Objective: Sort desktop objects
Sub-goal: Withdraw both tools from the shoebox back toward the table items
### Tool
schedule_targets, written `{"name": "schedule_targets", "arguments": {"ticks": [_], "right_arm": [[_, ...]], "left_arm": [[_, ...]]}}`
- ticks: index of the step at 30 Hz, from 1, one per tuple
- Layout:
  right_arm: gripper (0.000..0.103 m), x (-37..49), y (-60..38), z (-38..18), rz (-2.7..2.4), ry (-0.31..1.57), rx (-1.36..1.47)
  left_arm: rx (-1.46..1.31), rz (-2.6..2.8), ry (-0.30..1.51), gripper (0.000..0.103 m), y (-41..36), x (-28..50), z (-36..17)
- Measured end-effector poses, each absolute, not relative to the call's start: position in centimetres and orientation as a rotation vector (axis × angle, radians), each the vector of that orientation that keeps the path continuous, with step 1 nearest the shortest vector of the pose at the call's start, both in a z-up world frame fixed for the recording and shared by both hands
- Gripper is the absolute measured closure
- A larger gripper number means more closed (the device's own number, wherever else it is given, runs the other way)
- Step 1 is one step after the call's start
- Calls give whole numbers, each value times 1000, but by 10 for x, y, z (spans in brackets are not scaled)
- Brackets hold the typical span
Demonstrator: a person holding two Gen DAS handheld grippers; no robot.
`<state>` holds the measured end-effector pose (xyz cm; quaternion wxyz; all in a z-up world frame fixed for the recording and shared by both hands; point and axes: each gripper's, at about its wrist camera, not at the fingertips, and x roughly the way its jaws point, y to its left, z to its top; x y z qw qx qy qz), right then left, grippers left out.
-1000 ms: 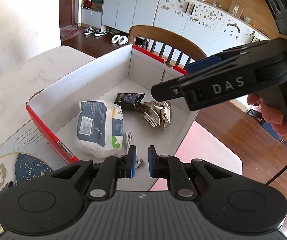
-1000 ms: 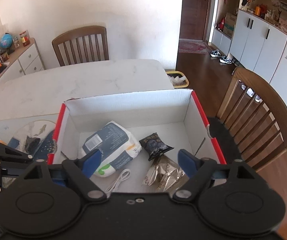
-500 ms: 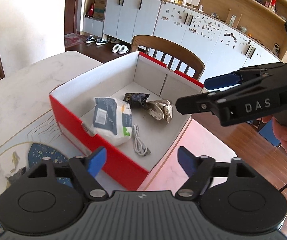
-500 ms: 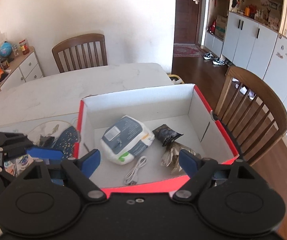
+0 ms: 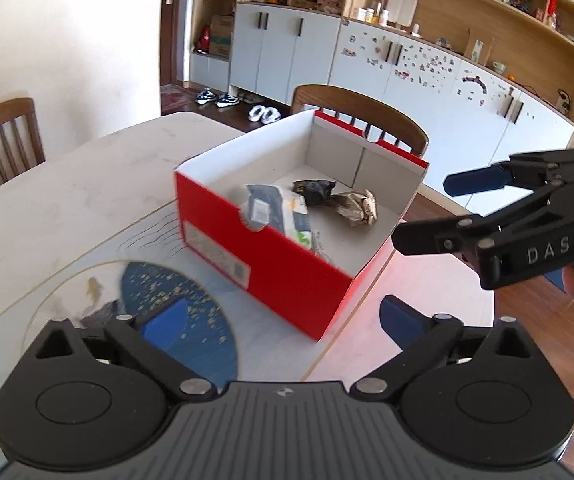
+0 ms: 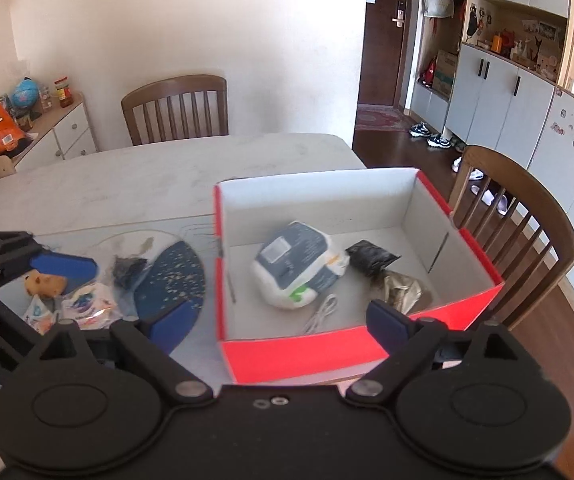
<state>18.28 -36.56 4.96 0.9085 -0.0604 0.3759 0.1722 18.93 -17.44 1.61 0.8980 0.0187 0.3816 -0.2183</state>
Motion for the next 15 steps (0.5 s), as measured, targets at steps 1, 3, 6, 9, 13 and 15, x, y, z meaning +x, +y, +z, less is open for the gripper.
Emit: {"name": "schedule_targets", "arguments": {"ticks": [1,3,6,9,13,15], "right_arm": [[8,179,-362,49,357,773,-124],[7,173,-355,47,366,773,-119],[7,164,-343,44,372,772,-125],[7,155,-331,42,381,776,-124],[7,144,-314,36,397,779,-133],[7,138,-306,33,413,778,-137]], "left_arm": [[37,-447,789,0,-169,186,16],[28,-433,784,0,-158,181,16],[1,-409,780,0,-137,173,15],[-17,-383,771,0,-116,166,15],[-53,-341,770,0,-83,159,14],[-60,-328,775,0,-71,155,11]]}}
